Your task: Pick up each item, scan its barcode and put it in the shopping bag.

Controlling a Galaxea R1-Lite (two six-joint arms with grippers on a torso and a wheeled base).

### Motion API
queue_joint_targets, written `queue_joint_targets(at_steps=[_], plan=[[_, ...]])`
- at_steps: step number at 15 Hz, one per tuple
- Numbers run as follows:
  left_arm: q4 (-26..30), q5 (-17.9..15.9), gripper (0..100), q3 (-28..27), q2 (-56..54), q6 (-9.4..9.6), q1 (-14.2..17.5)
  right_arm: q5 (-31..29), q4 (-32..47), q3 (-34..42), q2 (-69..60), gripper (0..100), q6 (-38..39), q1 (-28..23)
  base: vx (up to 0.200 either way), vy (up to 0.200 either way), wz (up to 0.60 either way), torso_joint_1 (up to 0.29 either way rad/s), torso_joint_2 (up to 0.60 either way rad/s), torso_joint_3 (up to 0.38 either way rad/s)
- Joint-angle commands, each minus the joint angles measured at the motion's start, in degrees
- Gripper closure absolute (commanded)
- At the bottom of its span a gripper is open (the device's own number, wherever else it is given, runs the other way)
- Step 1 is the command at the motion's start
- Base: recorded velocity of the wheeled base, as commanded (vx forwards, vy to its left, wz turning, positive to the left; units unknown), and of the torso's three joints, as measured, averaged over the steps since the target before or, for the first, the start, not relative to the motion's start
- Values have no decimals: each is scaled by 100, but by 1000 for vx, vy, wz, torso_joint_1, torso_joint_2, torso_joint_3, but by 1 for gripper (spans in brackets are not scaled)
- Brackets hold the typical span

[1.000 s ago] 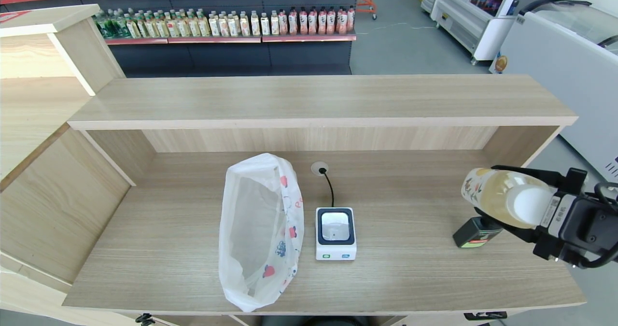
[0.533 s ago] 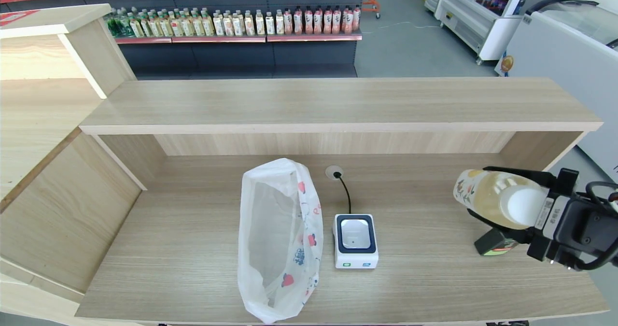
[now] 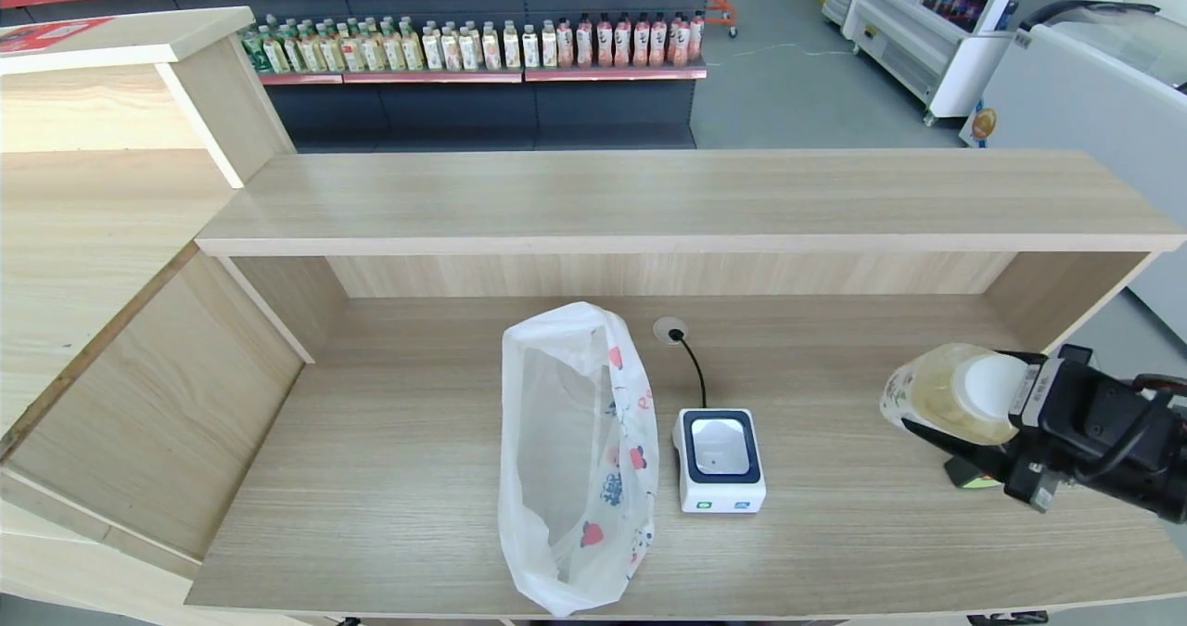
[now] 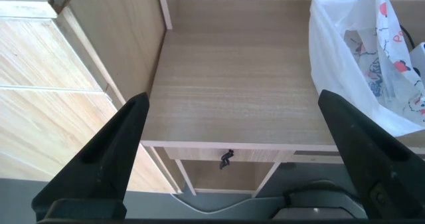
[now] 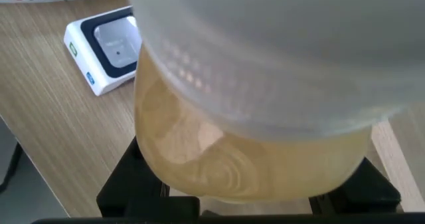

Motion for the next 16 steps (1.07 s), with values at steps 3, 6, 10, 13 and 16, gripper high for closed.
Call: queue_joint_targets(at_steps=[3,6,10,13,16], plan=[[2,2,0,1,-2,1,4,27,-29,42,765,100,19,-88,0,0,0,0,0,0],[2,2,0,1,-2,1,4,106,-46,-81,1284,100,54,27,0,0,0,0,0,0],[2,2,0,1,-2,1,4,528,-46,-749,2048,100,107,413,0,0,0,0,0,0],[2,2,0,1,-2,1,-5,1020,-433,-1154,2778,100,142,721,0,0,0,0,0,0],[2,2,0,1,-2,1,-5,1143,-1541,-1189,3507,100,151,932,0,0,0,0,0,0]])
